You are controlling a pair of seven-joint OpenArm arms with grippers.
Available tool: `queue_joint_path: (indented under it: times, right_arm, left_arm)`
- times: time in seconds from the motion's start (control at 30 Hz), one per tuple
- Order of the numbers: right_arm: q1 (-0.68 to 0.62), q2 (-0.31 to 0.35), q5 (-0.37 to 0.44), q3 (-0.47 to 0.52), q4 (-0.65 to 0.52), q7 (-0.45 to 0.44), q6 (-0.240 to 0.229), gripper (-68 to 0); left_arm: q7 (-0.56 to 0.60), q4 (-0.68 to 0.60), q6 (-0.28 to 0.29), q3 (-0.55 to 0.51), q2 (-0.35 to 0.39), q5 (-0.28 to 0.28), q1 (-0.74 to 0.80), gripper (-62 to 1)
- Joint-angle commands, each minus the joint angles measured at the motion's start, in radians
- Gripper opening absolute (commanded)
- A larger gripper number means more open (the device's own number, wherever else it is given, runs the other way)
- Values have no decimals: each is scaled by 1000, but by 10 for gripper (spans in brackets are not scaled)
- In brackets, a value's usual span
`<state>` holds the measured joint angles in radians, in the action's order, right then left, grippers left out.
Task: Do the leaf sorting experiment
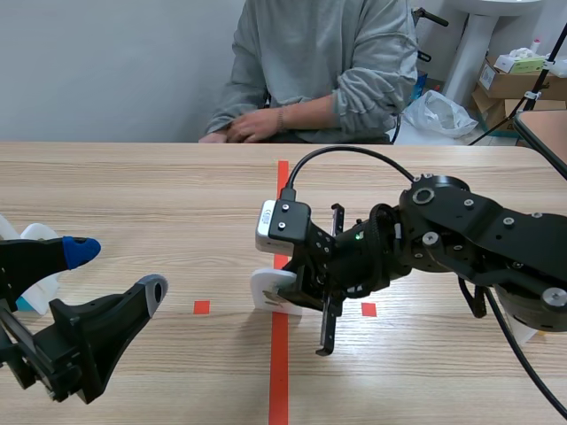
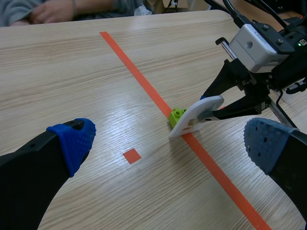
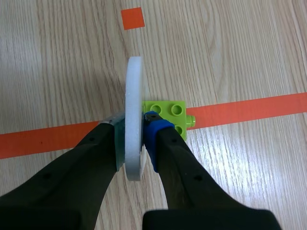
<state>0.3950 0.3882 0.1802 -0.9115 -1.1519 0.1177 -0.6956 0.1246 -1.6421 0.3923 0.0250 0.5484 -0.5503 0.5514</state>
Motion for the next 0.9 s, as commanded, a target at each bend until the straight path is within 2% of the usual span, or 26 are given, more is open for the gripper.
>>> queue_joint_path:
  times: [0.0, 0.13, 0.33, 0.5, 0.87]
  right_arm:
    - [6, 3, 24, 24, -32, -3, 0, -668]
    - [-36, 3, 40, 97, -72, 4, 1, -668]
    - [-122, 4, 87, 252, -133, 35, 50, -668]
    - [-197, 8, 165, 388, -159, 63, 58, -668]
    - [-344, 8, 343, 710, -165, 120, 177, -669]
  left_arm:
    - [14, -14, -2, 1, -5, -7, 2, 14]
    - [14, -14, -2, 1, -5, -7, 2, 14]
    - [14, -14, -2, 1, -5, -7, 2, 14]
    - [14, -14, -2, 1, -5, -8, 2, 14]
    - [17, -14, -1, 1, -5, -8, 2, 14]
